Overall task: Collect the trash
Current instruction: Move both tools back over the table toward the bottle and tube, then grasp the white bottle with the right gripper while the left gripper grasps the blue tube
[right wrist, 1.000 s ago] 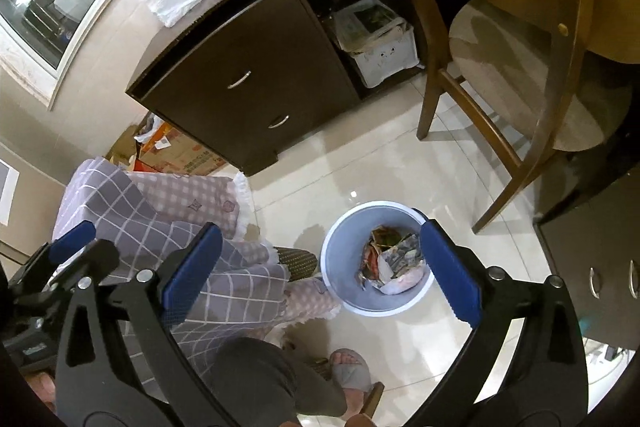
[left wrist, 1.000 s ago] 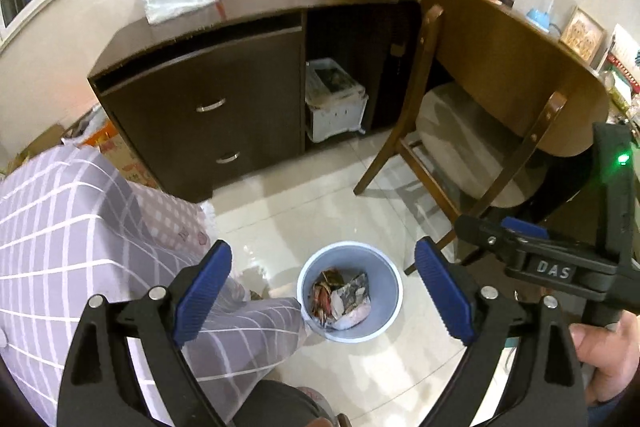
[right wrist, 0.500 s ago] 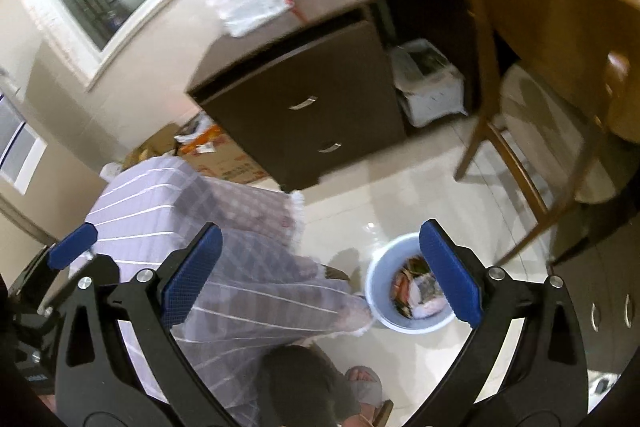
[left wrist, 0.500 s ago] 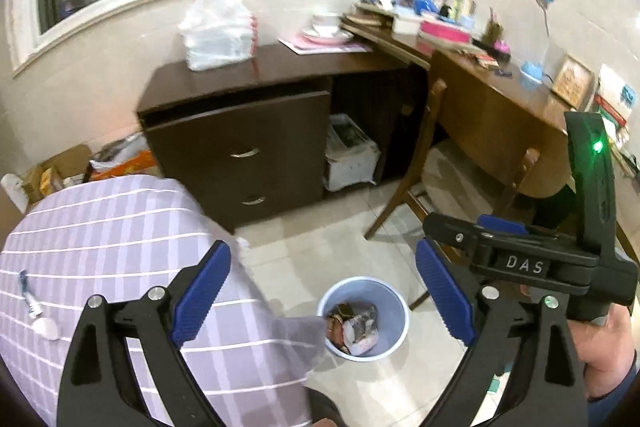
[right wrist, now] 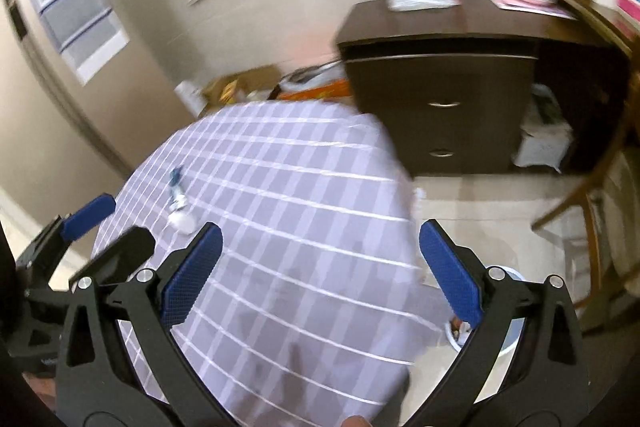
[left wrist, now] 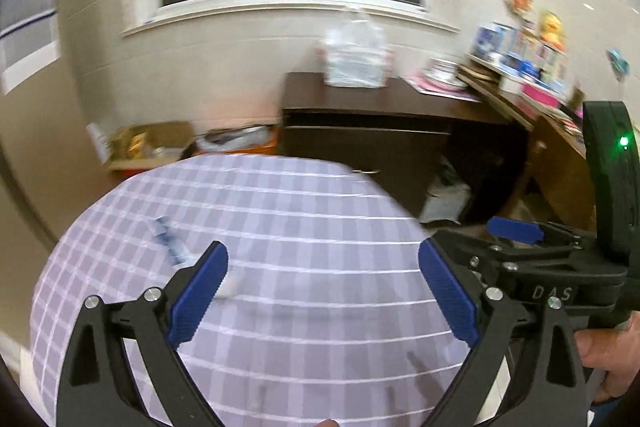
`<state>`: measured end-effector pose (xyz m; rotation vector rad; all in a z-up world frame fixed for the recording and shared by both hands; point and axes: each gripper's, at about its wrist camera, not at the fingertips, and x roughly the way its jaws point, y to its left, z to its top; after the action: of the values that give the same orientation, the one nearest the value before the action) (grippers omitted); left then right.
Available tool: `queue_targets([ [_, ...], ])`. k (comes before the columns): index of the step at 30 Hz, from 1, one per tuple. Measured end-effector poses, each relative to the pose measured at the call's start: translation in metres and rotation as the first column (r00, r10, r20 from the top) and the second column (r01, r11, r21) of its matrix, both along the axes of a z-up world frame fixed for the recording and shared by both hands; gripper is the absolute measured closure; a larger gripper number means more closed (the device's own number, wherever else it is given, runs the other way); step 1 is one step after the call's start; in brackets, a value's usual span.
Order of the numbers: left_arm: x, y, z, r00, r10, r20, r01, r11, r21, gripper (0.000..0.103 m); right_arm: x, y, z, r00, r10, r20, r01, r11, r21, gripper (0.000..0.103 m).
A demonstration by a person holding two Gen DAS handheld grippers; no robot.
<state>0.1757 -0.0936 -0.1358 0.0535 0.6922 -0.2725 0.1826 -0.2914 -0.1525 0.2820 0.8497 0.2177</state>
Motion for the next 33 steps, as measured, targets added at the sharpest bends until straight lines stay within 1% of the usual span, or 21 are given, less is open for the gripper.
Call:
queue_targets([
  [4,0.001,0.054,-0.006,0.995,0.095,-0.011,-0.095,0.996,-0.003,0.009,0.019,0.058,-0.008,0.992,0.124,-0.019,-0.124,0.992,-0.025,0.006],
  [6,0.000,0.082,-0.012,0.988,0.151,-0.024,-0.152,0.988,-0.006,0.009,0.026,0.084,-0.014,0.985,0.173,-0.028,-0.174,0.984,-0.034,0.006],
  [10,-0.002,0.127,-0.022,0.973,0.227,-0.051,-0.228,0.974,-0.014,0.009,0.039,0.126,-0.023,0.968,0.246,-0.043,-0.248,0.967,-0.056,0.006],
  [14,-0.003,0.154,-0.029,0.959,0.276,-0.066,-0.278,0.961,-0.016,0.009,0.049,0.158,-0.031,0.952,0.302,-0.053,-0.306,0.948,-0.083,0.006],
  [19,0.001,0.179,-0.036,0.947,0.312,-0.081,-0.315,0.949,-0.026,0.009,0.061,0.184,-0.044,0.939,0.335,-0.074,-0.342,0.931,-0.130,0.007],
  [21,0.002,0.185,-0.037,0.945,0.317,-0.083,-0.320,0.947,-0.029,0.009,0.064,0.190,-0.050,0.933,0.351,-0.083,-0.360,0.921,-0.148,0.014],
  [22,0.004,0.187,-0.038,0.943,0.321,-0.087,-0.325,0.945,-0.030,0.009,0.065,0.193,-0.052,0.929,0.358,-0.091,-0.368,0.917,-0.154,0.021],
  [23,0.004,0.187,-0.039,0.943,0.322,-0.088,-0.326,0.945,-0.031,0.009,0.067,0.195,-0.055,0.926,0.364,-0.099,-0.376,0.912,-0.162,0.025],
  [24,0.005,0.188,-0.040,0.942,0.324,-0.089,-0.328,0.944,-0.031,0.009,0.068,0.198,-0.058,0.923,0.369,-0.106,-0.383,0.908,-0.171,0.026],
  [25,0.006,0.188,-0.041,0.941,0.325,-0.090,-0.329,0.944,-0.031,0.009,0.070,0.202,-0.061,0.921,0.374,-0.113,-0.389,0.903,-0.181,0.031],
  [26,0.007,0.188,-0.041,0.941,0.325,-0.091,-0.329,0.944,-0.031,0.009,0.072,0.203,-0.064,0.918,0.378,-0.117,-0.394,0.900,-0.184,0.042],
  [28,0.013,0.187,-0.043,0.941,0.324,-0.096,-0.328,0.944,-0.029,0.009,0.074,0.206,-0.068,0.915,0.385,-0.123,-0.402,0.895,-0.192,0.058],
  [29,0.015,0.187,-0.043,0.941,0.323,-0.098,-0.327,0.945,-0.027,0.009,0.073,0.207,-0.068,0.915,0.387,-0.114,-0.403,0.892,-0.205,0.065],
  [33,0.029,0.180,-0.044,0.945,0.313,-0.100,-0.316,0.949,-0.018,0.009,0.070,0.200,-0.068,0.919,0.382,-0.099,-0.395,0.898,-0.192,0.065],
])
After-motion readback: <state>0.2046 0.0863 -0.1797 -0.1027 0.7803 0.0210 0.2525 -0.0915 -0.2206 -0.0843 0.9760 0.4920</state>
